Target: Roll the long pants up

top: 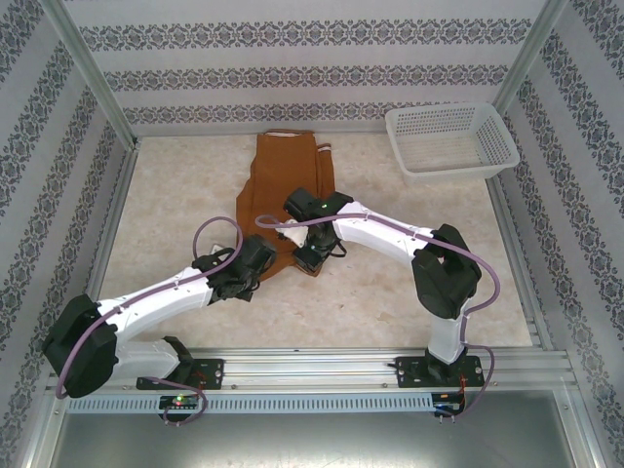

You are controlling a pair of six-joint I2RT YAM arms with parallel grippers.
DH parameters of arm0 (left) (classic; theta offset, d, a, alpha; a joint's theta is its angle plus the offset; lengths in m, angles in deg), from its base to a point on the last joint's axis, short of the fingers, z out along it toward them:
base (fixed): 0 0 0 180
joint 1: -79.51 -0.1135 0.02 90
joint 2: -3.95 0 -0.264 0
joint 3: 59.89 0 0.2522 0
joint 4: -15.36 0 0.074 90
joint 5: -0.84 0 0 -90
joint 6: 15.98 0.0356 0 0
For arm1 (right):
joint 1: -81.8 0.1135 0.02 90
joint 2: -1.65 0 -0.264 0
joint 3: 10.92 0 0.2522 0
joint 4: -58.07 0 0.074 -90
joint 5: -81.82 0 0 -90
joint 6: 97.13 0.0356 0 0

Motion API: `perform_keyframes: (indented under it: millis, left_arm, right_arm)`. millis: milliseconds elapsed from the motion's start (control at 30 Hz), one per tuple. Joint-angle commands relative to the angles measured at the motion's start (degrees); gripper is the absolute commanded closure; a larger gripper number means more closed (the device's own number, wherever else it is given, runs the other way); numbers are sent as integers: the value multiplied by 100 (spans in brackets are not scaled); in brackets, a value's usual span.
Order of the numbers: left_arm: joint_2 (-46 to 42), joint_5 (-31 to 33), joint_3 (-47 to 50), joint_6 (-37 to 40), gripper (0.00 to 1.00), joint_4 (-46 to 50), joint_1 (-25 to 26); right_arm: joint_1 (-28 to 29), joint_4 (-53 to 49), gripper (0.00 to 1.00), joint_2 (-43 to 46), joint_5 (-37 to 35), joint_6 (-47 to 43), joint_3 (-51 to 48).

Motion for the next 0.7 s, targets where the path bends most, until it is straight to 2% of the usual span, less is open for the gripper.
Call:
perform_keyframes:
  millis: [0,167,267,433,667]
  left_arm:
    - [-123,-191,-246,-172,0,186,121]
    - [-433,-481,-329,-238,0,972,179]
    - [-662,-421,-159,-388,0,1082,232]
    - [-793,-426,187,-591,0,640,241]
    - [-536,47,496,-900,0,-15,268]
  right_arm:
    - [50,22,100,155,93,-30,-73]
    - [41,45,100,104,62,-57,-106]
    - [45,66,100,67,89,-40,-99]
    - [41,43,100,-3,52,-47,-54]
    - [41,-28,100,23,95,-30,49]
